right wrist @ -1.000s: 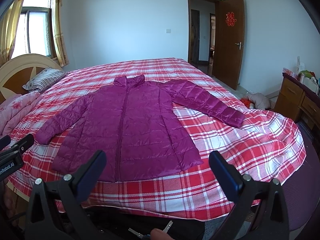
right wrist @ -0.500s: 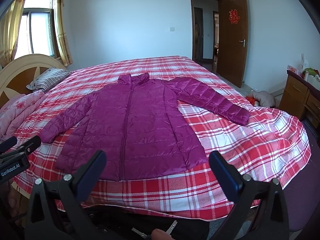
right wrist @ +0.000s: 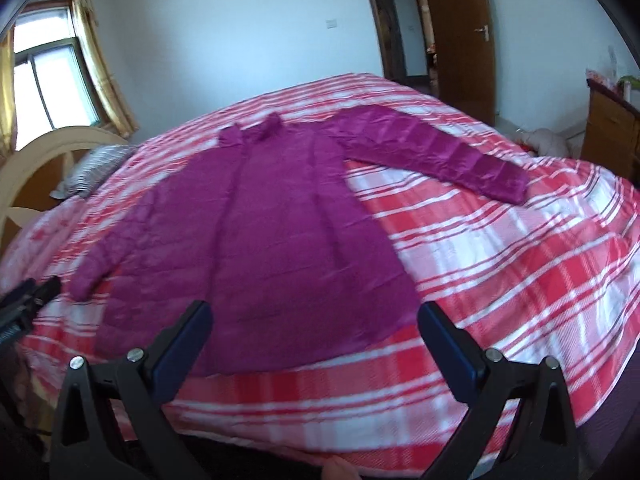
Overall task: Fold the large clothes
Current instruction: 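Grasp the jacket sleeve cuff with the right tool and lift it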
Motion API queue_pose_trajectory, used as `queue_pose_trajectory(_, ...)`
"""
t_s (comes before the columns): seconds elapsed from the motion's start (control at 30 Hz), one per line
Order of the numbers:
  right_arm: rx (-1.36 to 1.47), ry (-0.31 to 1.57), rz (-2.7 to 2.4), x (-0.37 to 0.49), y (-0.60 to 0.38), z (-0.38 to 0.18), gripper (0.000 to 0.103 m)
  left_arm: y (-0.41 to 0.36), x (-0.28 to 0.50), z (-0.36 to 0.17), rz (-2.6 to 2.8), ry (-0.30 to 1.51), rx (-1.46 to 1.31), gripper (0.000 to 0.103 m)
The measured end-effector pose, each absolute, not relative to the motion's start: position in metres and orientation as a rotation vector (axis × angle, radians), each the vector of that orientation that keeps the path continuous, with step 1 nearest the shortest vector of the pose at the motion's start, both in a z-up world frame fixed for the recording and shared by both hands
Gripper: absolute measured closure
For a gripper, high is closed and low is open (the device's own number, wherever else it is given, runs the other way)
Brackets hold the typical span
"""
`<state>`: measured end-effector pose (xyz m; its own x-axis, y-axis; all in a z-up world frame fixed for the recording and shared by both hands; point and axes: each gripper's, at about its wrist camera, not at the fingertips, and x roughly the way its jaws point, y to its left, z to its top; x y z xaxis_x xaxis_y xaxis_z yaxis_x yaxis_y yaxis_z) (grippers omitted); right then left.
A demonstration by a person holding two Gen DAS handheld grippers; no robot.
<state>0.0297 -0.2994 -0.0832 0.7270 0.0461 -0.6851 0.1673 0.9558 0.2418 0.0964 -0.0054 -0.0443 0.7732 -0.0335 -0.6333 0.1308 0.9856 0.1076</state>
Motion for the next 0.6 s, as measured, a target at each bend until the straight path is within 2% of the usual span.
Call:
queue_pose_trajectory(0.13, 0.376, 0.76, -0.205, 0.051, -0.362, -0.098, 0.001, -0.007, 0.145, -0.05, -0.072, 0.685, 0.153, 0.001)
queue_pose_trajectory(0.37, 0.428, 0.771, -0.397, 0.107, -0.464, -0.108, 0.018, -0.013, 0.226, -0.073, -0.026, 0.689, 0.113, 0.001)
queue_pose_trajectory(0.47, 0.434, 0.782, -0.459, 0.131, -0.499, -0.113, 0.021, -0.017, 0.25, -0.082, -0.012, 0.699, 0.102, 0.001)
queue_pose_trajectory(0.6, 0.455, 0.811, -0.512, 0.155, -0.534, -0.122, 0.029, -0.028, 0.275, -0.091, 0.019, 0.676, 0.146, 0.001)
